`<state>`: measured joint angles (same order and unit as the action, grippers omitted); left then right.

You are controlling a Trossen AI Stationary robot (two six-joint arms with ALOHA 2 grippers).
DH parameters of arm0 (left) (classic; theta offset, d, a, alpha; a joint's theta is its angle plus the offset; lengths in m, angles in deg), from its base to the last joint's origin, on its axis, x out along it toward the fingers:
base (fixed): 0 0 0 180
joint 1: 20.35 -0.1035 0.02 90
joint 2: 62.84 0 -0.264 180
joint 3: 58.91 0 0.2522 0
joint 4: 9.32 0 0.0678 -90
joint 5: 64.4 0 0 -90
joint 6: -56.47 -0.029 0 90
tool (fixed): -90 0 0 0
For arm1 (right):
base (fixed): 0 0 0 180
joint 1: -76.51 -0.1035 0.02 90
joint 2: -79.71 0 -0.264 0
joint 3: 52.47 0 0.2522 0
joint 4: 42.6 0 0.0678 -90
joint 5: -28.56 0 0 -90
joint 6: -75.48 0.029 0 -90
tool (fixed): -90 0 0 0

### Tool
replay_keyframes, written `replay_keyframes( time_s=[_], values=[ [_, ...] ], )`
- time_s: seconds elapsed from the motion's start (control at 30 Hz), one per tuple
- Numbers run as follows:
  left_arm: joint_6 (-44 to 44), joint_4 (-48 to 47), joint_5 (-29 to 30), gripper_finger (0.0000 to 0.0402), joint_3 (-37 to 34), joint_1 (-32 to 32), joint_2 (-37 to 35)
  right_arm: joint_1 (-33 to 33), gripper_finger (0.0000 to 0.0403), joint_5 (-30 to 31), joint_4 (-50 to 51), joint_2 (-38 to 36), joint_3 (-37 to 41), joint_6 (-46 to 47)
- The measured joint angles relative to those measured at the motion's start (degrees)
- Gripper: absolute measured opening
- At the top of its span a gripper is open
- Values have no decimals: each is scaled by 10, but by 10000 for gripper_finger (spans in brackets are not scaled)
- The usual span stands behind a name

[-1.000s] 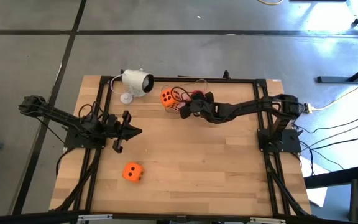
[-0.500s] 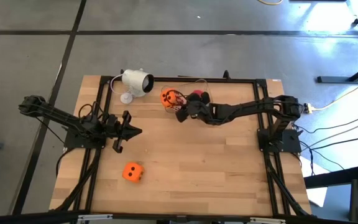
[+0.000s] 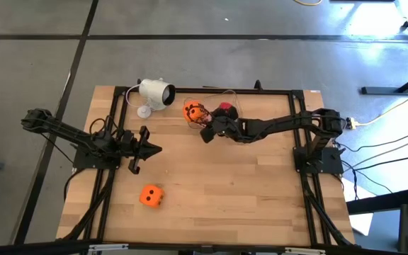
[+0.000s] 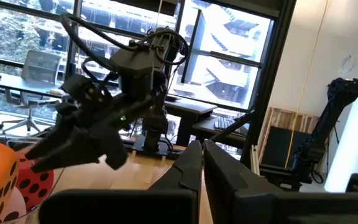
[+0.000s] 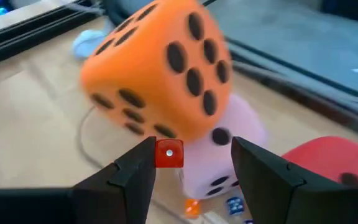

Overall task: Pick & Place Dice
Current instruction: Put the small red die into the transparent bin

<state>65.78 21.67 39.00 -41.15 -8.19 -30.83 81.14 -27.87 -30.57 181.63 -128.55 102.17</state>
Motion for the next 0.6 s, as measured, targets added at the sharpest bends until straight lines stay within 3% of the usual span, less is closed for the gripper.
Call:
replay_keyframes(
  time_s=[0.17,0.6],
  values=[
    [0,0,0,11,0,0,0,2,207,66,-12,0,0,54],
    [0,0,0,10,0,0,0,1,208,49,-60,0,-18,107]
  ],
)
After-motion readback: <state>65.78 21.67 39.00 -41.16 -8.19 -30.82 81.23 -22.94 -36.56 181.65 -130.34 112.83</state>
